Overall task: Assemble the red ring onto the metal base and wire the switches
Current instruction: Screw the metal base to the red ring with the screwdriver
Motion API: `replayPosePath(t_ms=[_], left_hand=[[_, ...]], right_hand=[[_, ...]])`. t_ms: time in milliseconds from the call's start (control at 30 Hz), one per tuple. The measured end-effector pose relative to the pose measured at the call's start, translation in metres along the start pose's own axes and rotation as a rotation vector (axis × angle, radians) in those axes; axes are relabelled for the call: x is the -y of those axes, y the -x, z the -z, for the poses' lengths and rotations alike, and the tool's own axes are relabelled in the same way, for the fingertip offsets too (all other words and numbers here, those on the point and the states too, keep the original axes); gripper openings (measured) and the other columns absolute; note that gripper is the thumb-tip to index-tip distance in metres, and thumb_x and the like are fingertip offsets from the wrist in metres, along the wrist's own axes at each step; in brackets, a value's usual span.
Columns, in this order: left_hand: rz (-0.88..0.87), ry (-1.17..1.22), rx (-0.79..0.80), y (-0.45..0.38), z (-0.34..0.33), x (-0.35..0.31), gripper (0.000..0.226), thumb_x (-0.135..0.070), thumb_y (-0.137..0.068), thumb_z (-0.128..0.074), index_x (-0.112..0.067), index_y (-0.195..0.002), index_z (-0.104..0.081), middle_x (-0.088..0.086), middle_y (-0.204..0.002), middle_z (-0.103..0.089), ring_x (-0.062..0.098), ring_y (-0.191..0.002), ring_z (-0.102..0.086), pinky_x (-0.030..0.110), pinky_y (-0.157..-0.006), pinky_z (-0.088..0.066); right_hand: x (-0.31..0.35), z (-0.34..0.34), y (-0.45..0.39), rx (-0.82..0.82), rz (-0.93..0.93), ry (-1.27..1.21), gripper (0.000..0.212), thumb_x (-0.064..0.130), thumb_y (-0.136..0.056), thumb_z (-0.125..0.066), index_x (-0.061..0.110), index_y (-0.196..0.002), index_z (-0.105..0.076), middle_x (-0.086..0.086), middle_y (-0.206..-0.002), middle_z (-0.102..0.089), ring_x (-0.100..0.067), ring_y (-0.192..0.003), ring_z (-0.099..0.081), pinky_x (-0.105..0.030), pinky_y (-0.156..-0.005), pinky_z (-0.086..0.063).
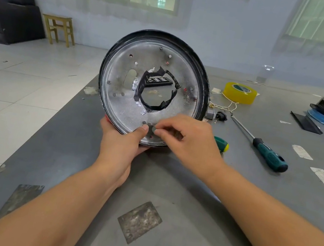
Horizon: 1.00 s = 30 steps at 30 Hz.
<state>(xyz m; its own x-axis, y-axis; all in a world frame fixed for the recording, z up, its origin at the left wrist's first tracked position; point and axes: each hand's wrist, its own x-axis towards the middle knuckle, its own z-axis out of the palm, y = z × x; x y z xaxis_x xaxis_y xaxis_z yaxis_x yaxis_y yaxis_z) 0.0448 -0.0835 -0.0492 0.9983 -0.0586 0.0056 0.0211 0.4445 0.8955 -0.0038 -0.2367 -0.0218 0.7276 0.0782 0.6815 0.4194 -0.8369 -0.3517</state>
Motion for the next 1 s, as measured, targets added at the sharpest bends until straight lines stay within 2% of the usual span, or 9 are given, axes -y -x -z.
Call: replayPosePath(t_ms=[67, 133, 300, 467, 533, 600, 700, 833, 1000], left_hand=[[-0.001, -0.007, 0.001, 0.0006, -0.0001, -0.0001, 0.063, 0.004, -0.092, -0.075, -0.019, -0.138, -0.038, 0.007, -0.124, -0.067, 0.025, -0.108, -0.075, 0.045, -0.078, -0.067], [-0.004, -0.020, -0.001, 0.0010, -0.0007, -0.0001, 0.063, 0.004, -0.092, -0.075, -0.018, -0.137, -0.037, 0.009, -0.125, -0.067, 0.027, -0.107, -0.075, 0.043, -0.076, -0.067], [-0.001, -0.062, -0.009, 0.0020, -0.0015, 0.0000, 0.066, 0.002, -0.091, -0.076, -0.018, -0.140, -0.036, 0.011, -0.129, -0.065, 0.029, -0.111, -0.074, 0.051, -0.082, -0.066], [0.004, -0.053, -0.004, 0.0027, -0.0027, -0.0015, 0.061, -0.002, -0.097, -0.071, -0.019, -0.144, -0.035, 0.006, -0.129, -0.065, 0.027, -0.110, -0.073, 0.046, -0.076, -0.067], [0.009, -0.051, 0.001, 0.0030, -0.0030, -0.0017, 0.059, -0.003, -0.098, -0.069, -0.019, -0.143, -0.035, 0.006, -0.129, -0.065, 0.027, -0.111, -0.073, 0.045, -0.076, -0.067], [0.011, -0.055, -0.005, 0.0031, -0.0030, -0.0013, 0.058, -0.003, -0.098, -0.069, -0.019, -0.143, -0.035, 0.006, -0.128, -0.065, 0.027, -0.111, -0.073, 0.045, -0.076, -0.067], [0.011, -0.059, -0.004, 0.0025, -0.0029, -0.0007, 0.058, -0.004, -0.098, -0.069, -0.018, -0.143, -0.035, 0.006, -0.127, -0.065, 0.027, -0.110, -0.074, 0.045, -0.075, -0.067], [0.007, -0.071, -0.004, 0.0013, -0.0026, 0.0006, 0.058, -0.004, -0.098, -0.070, -0.018, -0.143, -0.035, 0.006, -0.128, -0.064, 0.027, -0.109, -0.073, 0.042, -0.071, -0.067], [0.001, -0.088, 0.004, 0.0007, -0.0012, 0.0027, 0.060, -0.005, -0.098, -0.071, -0.021, -0.143, -0.036, 0.004, -0.128, -0.065, 0.024, -0.109, -0.074, 0.043, -0.072, -0.066]], right_hand=[[-0.0015, -0.0023, 0.0019, 0.060, 0.002, 0.023, 0.011, 0.019, -0.090, -0.078, 0.014, -0.099, -0.081, 0.000, -0.092, -0.076, -0.015, -0.085, -0.069, -0.036, -0.081, -0.055], [-0.0030, -0.0041, 0.0037, 0.092, 0.024, 0.048, 0.012, 0.016, -0.090, -0.077, 0.014, -0.101, -0.081, -0.001, -0.093, -0.076, -0.012, -0.083, -0.067, -0.030, -0.080, -0.054], [-0.0044, -0.0055, 0.0030, 0.105, -0.020, 0.060, 0.016, 0.010, -0.088, -0.074, 0.017, -0.101, -0.080, 0.003, -0.090, -0.075, 0.004, -0.073, -0.051, -0.016, -0.075, -0.045], [-0.0022, -0.0064, 0.0035, 0.141, -0.081, 0.042, 0.013, 0.014, -0.087, -0.074, 0.020, -0.098, -0.078, 0.019, -0.081, -0.063, 0.010, -0.067, -0.053, -0.005, -0.069, -0.041], [-0.0023, -0.0064, 0.0032, 0.140, -0.093, 0.036, 0.012, 0.014, -0.087, -0.075, 0.020, -0.097, -0.078, 0.020, -0.080, -0.062, 0.011, -0.068, -0.054, -0.005, -0.070, -0.042], [-0.0027, -0.0064, 0.0027, 0.144, -0.085, 0.032, 0.011, 0.014, -0.086, -0.076, 0.021, -0.095, -0.078, 0.015, -0.084, -0.066, 0.004, -0.069, -0.056, -0.009, -0.071, -0.044], [-0.0037, -0.0067, 0.0022, 0.139, -0.073, 0.031, 0.010, 0.017, -0.085, -0.077, 0.025, -0.091, -0.081, 0.007, -0.091, -0.069, -0.006, -0.082, -0.058, -0.023, -0.080, -0.048], [-0.0045, -0.0076, 0.0008, 0.152, -0.097, 0.077, 0.010, 0.025, -0.085, -0.079, 0.032, -0.091, -0.081, 0.010, -0.092, -0.070, -0.015, -0.090, -0.054, -0.036, -0.086, -0.045], [-0.0047, -0.0089, -0.0002, 0.174, -0.153, 0.074, 0.008, 0.031, -0.085, -0.079, 0.037, -0.090, -0.080, 0.014, -0.091, -0.069, -0.011, -0.092, -0.050, -0.032, -0.087, -0.041]])
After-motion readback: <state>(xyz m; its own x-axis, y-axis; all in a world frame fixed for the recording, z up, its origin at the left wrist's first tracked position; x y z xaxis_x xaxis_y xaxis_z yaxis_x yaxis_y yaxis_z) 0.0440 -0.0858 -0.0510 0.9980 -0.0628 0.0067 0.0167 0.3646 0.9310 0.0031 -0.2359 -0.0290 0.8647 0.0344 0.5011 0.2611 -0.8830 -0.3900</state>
